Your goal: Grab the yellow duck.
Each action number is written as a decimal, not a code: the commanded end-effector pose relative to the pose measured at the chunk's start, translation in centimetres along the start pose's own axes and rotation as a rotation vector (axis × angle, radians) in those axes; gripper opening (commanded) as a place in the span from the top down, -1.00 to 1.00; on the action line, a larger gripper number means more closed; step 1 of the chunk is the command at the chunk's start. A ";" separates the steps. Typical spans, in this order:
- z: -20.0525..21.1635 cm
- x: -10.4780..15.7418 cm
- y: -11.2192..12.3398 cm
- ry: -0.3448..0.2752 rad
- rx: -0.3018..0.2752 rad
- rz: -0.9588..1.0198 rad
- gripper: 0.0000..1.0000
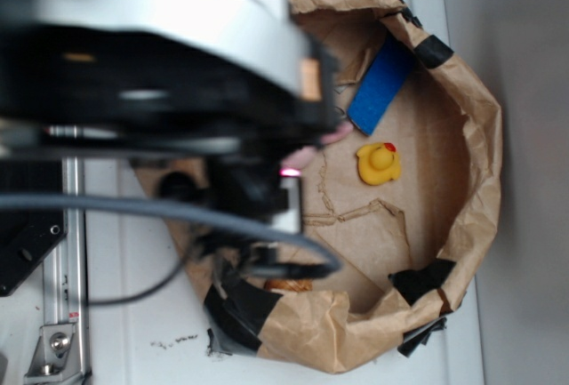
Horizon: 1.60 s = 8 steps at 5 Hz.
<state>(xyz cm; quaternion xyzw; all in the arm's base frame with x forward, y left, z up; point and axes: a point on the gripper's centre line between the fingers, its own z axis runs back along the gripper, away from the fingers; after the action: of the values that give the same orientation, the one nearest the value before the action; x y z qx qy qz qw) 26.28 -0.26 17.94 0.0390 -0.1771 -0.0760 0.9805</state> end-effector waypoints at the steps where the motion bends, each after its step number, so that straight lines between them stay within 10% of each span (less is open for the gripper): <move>1: -6.7 1.1 0.9 0.064 0.062 -0.073 -1.00; 8: -11.3 1.6 -0.9 0.083 0.099 -0.185 -1.00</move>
<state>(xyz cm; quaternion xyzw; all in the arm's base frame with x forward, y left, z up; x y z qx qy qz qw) 30.78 -0.81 6.32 0.1027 -0.1045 -0.1611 0.9760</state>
